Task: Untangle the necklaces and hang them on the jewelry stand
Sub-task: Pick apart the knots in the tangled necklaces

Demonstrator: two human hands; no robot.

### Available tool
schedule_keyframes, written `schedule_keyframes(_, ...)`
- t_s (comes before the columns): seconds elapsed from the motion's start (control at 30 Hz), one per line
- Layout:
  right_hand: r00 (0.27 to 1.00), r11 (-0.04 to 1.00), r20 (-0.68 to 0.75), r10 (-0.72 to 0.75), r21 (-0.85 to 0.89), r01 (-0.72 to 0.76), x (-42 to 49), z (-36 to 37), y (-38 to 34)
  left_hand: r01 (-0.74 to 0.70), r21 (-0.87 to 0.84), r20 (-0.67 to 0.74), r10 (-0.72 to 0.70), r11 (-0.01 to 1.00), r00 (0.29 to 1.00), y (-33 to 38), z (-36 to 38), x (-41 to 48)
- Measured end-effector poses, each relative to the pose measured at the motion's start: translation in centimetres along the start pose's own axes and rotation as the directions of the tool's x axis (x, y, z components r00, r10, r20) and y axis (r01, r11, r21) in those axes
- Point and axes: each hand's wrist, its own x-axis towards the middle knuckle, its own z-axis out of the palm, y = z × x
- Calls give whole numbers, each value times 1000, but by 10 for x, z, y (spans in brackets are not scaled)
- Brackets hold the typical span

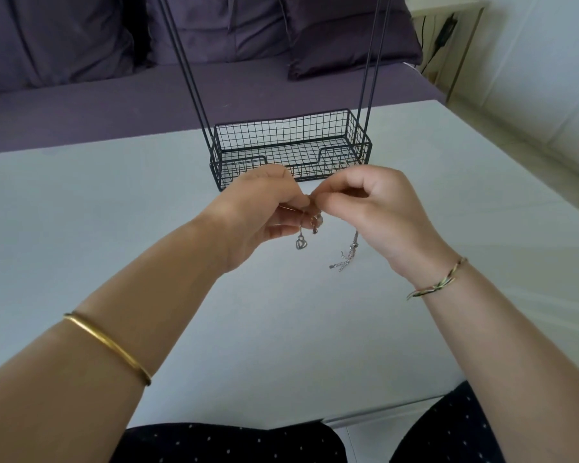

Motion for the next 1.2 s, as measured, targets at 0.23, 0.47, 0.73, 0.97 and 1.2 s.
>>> schedule_keyframes(0.23,998,999,-66,-23,-41,20,1,2,6,65,-48,-26,-67,997,997,2,0,-1)
schedule_keyframes(0.47,1000,1000,-19,2,-27,-2,1,3,5,81,-141,-76,-92,987,993,1,-1,-1)
schedule_keyframes(0.73,992,976,71,103,186,-115,3,1,6,34,-36,-181,-40,999,983,1,-4,1)
schedule_keyframes(0.97,995,993,55,78,80,-82,3,1,9,-94,442,-222,210,892,952,-3,0,-3)
schedule_keyframes(1.2,997,997,21,76,-19,-75,2,-1,7,-85,255,-164,129,963,978,-3,-5,0)
